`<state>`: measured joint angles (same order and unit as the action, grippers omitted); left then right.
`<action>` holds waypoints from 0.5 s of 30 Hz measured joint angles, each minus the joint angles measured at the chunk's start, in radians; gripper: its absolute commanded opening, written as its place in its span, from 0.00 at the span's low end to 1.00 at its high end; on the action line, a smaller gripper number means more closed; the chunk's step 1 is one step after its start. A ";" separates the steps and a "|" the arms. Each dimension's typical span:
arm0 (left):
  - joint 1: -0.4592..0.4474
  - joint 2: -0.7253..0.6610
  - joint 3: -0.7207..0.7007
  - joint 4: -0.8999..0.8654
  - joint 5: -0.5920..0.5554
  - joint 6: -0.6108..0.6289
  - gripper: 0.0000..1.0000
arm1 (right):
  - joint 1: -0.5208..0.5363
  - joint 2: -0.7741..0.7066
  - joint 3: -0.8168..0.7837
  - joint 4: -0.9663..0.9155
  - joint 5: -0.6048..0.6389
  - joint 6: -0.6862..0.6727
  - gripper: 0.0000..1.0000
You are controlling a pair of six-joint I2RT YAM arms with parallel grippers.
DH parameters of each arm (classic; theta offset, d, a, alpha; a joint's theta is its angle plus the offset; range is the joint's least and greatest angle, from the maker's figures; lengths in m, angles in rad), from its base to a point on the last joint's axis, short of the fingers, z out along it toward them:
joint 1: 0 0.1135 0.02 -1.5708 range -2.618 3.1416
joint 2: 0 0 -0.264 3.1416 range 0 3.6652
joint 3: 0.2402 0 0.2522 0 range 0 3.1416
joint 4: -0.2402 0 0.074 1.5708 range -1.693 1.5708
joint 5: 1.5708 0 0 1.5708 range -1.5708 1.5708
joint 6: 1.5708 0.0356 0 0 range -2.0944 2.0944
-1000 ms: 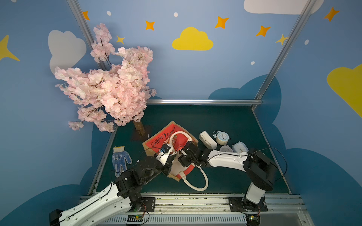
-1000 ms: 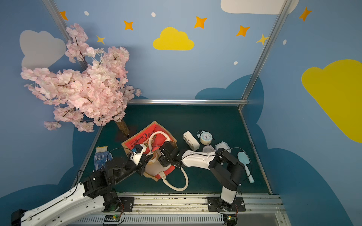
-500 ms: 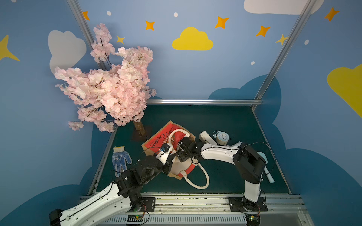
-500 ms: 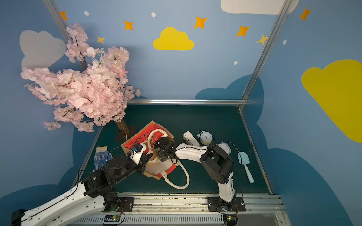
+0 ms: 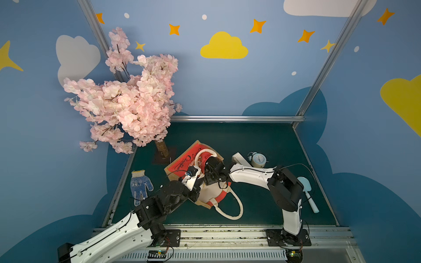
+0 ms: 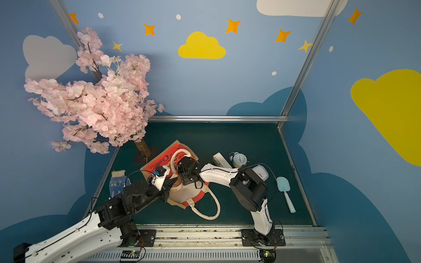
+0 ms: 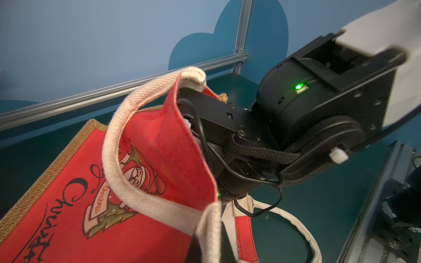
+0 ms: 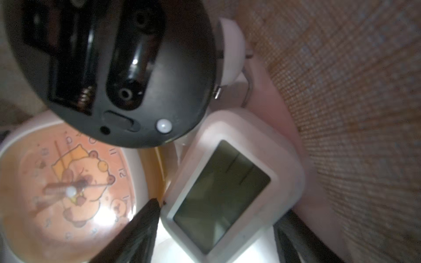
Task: Take the alarm clock out of the canvas bag
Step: Pick up the alarm from the canvas bag.
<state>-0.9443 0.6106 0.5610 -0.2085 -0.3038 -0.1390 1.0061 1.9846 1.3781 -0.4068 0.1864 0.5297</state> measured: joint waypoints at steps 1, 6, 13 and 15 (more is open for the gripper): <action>0.000 0.000 0.000 0.000 -0.002 0.001 0.08 | 0.001 0.010 0.014 -0.016 0.005 0.016 0.66; 0.002 -0.009 0.010 -0.009 -0.021 0.005 0.08 | 0.002 0.049 0.078 -0.069 0.014 0.085 0.45; 0.003 -0.037 0.014 -0.024 -0.026 0.014 0.08 | 0.002 0.032 0.081 -0.092 0.033 0.094 0.37; 0.003 -0.043 0.014 -0.029 -0.026 0.018 0.08 | 0.003 0.028 0.076 -0.099 0.037 0.090 0.41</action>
<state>-0.9417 0.5671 0.5747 -0.2375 -0.3294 -0.1215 1.0092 2.0129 1.4536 -0.5060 0.2230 0.6197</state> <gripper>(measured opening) 0.083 0.382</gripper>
